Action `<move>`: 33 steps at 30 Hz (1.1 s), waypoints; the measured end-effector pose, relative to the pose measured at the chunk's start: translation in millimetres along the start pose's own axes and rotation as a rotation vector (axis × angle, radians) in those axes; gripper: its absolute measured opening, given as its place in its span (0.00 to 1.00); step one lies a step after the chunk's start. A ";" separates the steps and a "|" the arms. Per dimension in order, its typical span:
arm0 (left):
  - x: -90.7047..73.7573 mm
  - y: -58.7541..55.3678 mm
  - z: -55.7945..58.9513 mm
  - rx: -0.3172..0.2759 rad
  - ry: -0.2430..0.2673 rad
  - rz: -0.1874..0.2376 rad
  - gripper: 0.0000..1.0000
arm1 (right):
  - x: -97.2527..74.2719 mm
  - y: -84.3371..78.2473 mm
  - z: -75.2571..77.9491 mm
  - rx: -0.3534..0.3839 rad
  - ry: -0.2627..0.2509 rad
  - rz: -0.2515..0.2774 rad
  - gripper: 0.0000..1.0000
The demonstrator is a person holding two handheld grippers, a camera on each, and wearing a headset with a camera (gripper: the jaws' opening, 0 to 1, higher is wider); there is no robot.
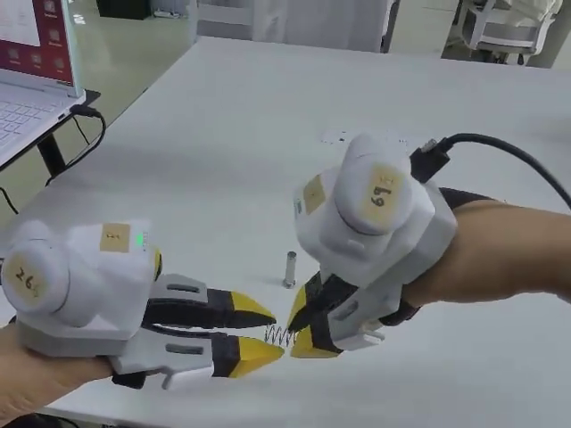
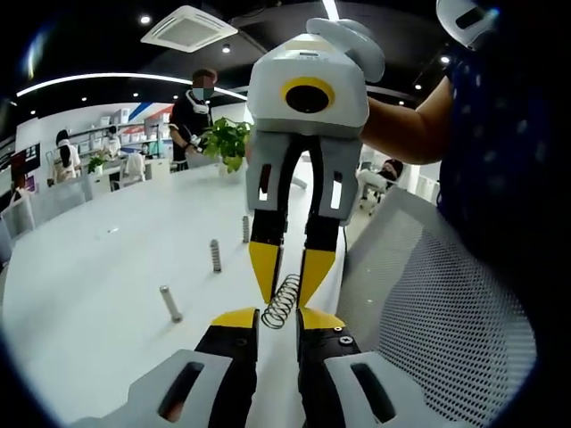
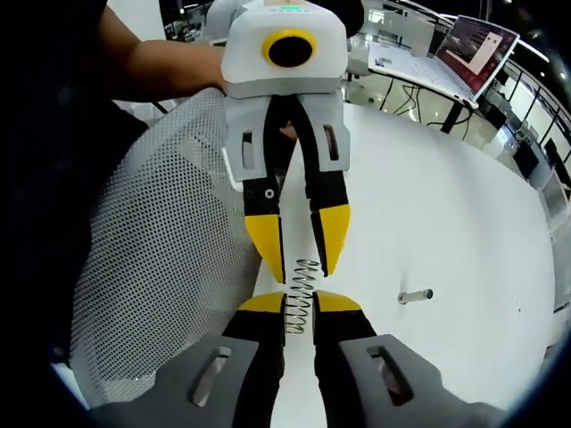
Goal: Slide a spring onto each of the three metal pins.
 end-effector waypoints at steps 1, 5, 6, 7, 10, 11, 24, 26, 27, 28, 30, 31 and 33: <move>0.1 -0.1 0.8 0.000 -0.005 0.001 0.08 | -0.6 0.6 -1.1 -0.017 0.002 0.003 0.09; 0.5 0.0 2.2 0.003 -0.013 0.000 0.05 | -1.1 0.5 -2.6 -0.037 0.006 -0.004 0.09; 0.6 0.2 2.5 0.003 -0.015 0.000 0.05 | -1.1 0.3 -2.9 -0.045 0.006 -0.006 0.09; 0.7 0.6 3.0 0.006 -0.019 0.000 0.04 | -1.1 0.1 -3.2 -0.051 0.006 -0.009 0.09; 1.0 1.1 4.2 0.005 -0.032 -0.001 0.04 | -1.9 0.3 -5.6 -0.082 0.007 -0.018 0.08; 1.2 1.3 4.7 0.005 -0.036 -0.001 0.04 | -2.2 0.6 -5.9 -0.079 0.008 -0.021 0.08; 2.2 0.7 5.5 0.005 -0.048 0.004 0.03 | -2.7 2.7 -4.0 -0.088 0.007 -0.021 0.08; 1.9 0.1 5.3 0.011 -0.047 0.009 0.02 | -3.0 1.9 -2.3 -0.074 0.006 -0.018 0.08; 1.7 0.1 5.0 0.010 -0.046 0.013 0.02 | -3.4 1.7 -2.3 -0.070 0.006 -0.017 0.08; 1.6 0.1 4.8 0.006 -0.048 0.014 0.02 | -3.5 1.7 -2.4 -0.068 0.007 -0.016 0.08; 1.9 0.1 4.5 0.007 -0.049 0.012 0.02 | -3.3 1.5 -2.2 -0.068 0.007 -0.017 0.08; 2.0 0.2 4.5 0.008 -0.052 0.009 0.02 | -3.0 1.3 -1.9 -0.063 0.010 -0.016 0.08; 1.9 0.5 4.3 0.008 -0.055 0.007 0.02 | -2.9 0.6 -0.6 -0.041 0.015 -0.012 0.08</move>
Point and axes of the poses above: the centre of the closed fingertips' face, and the gripper's own axes: x roughly forward along the fingers, z roughly to its right, y roughly out of its top, the point moved 10 cm from there along -x, roughly backward along the fingers, and after that the axes turned 2 degrees about -z, right-handed, at the moved point
